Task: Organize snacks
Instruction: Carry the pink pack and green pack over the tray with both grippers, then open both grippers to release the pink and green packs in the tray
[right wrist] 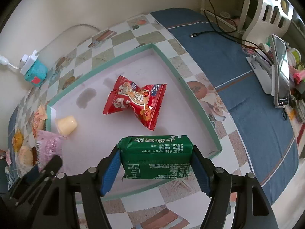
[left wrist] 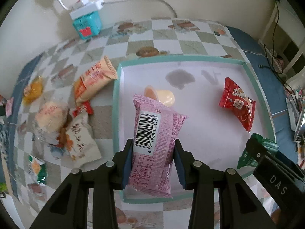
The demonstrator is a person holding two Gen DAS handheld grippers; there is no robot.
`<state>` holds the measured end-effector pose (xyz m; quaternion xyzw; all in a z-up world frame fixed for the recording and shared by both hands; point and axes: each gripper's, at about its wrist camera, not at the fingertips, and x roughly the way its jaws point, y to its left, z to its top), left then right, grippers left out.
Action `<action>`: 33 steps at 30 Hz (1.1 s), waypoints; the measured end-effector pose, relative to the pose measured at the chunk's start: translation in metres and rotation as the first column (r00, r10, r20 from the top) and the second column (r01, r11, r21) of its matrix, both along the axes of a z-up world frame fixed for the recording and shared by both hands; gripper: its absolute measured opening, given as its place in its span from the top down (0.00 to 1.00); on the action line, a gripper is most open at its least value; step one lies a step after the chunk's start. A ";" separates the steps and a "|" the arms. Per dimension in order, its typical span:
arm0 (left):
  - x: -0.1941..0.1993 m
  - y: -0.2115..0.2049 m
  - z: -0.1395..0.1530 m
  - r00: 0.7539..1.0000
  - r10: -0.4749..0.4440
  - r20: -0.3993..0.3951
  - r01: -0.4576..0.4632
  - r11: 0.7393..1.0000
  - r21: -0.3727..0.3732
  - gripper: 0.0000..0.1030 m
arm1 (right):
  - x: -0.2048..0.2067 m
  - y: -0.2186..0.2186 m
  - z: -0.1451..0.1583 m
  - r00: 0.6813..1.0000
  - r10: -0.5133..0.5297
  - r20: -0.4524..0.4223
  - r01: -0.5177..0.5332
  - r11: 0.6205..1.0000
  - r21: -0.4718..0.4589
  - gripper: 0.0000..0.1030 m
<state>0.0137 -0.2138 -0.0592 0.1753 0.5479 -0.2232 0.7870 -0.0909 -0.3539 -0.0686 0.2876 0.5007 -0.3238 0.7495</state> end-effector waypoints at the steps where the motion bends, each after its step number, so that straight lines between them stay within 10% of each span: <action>1: 0.000 0.000 -0.001 1.000 0.000 0.001 0.000 1.000 0.002 0.59 | 0.000 0.000 0.000 1.000 0.000 -0.003 0.000 1.000 -0.002 0.29; 21: 0.007 0.007 0.006 1.000 0.014 -0.005 -0.014 1.000 0.027 0.42 | 0.004 0.004 0.003 1.000 0.004 -0.028 -0.004 1.000 -0.016 0.28; 33: 0.024 0.034 0.006 0.990 0.143 -0.017 -0.141 0.987 0.077 0.12 | 0.002 0.001 -0.003 0.998 -0.019 -0.054 0.018 1.000 -0.011 0.09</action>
